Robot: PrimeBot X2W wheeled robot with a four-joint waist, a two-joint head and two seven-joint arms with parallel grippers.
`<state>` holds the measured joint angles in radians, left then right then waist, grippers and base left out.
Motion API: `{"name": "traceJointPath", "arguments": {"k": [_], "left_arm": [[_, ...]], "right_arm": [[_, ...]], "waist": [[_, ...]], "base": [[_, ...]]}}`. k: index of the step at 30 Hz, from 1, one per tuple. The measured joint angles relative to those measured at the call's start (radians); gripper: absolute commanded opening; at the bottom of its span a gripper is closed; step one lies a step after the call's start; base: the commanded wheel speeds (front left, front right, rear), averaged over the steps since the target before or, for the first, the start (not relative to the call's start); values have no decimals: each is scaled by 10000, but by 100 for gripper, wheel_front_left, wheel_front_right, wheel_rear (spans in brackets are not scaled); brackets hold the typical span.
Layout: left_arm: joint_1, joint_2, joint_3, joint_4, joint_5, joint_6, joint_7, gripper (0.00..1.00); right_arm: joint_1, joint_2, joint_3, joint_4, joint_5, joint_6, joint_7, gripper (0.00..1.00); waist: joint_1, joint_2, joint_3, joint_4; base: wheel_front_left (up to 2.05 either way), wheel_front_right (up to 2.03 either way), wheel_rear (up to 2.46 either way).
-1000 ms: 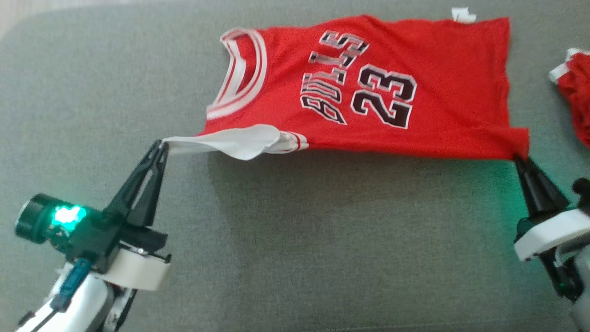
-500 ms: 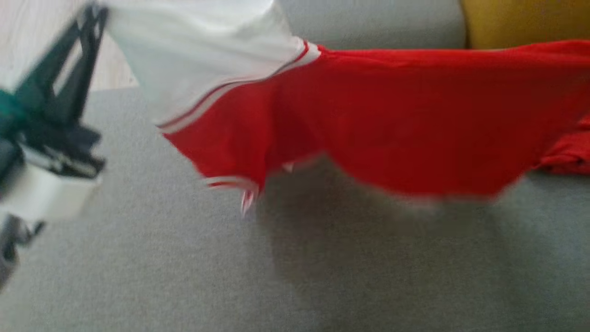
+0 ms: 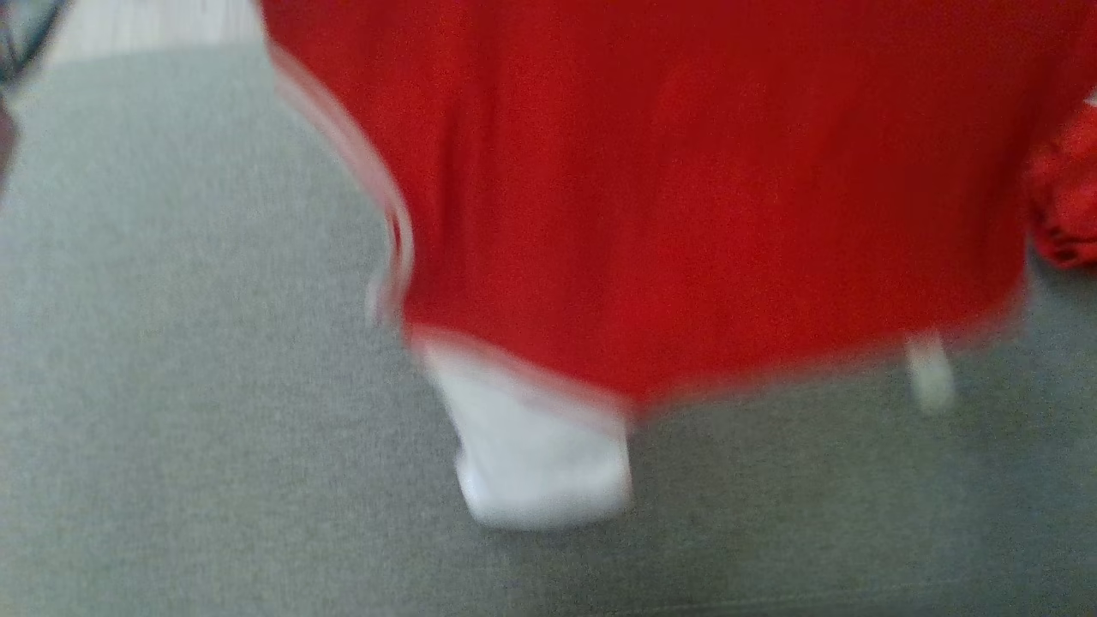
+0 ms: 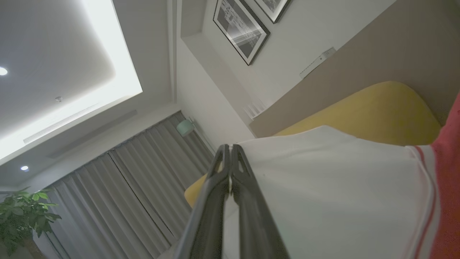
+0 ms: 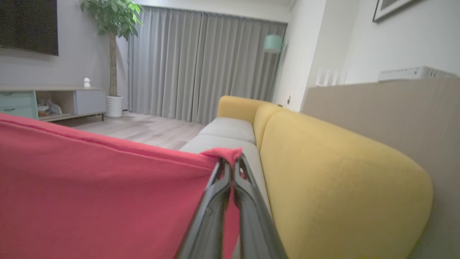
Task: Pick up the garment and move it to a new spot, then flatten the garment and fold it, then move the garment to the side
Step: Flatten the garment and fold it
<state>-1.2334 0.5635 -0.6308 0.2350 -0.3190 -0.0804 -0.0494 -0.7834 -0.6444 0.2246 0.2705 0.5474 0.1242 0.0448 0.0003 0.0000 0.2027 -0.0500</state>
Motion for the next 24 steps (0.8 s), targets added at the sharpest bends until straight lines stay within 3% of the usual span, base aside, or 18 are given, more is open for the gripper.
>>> {"name": "traceJointPath", "arguments": {"k": [6, 12, 16, 20, 24], "left_arm": [[-2468, -1064, 117, 1929, 612, 21, -1480, 0], [-2555, -1147, -61, 2284, 633, -180, -1931, 0], [-1095, -959, -199, 1705, 221, -224, -2063, 0], [1433, -537, -508, 1020, -178, -194, -2073, 0], [3828, 65, -771, -253, -485, 265, -2065, 0]], "right_arm": [[-2974, -426, 656, 1522, -105, 0, -1354, 0], [-3460, -723, 1384, 2564, -109, 0, -2234, 0], [-2803, -727, 1651, 3177, 263, 0, -2581, 0], [-1547, -600, 1902, 3718, 663, 0, -2759, 0], [-199, -426, 1985, 3891, 966, 0, -2926, 0]], "waist": [[1, 0, 1101, 188], [-1, 0, 1676, 433], [-1, 0, 1847, 571], [-2, 0, 1818, 645], [-4, 0, 1519, 650]], "base": [[0, 0, 0], [0, 0, 0], [0, 0, 0], [0, 0, 0], [0, 0, 0]]}}
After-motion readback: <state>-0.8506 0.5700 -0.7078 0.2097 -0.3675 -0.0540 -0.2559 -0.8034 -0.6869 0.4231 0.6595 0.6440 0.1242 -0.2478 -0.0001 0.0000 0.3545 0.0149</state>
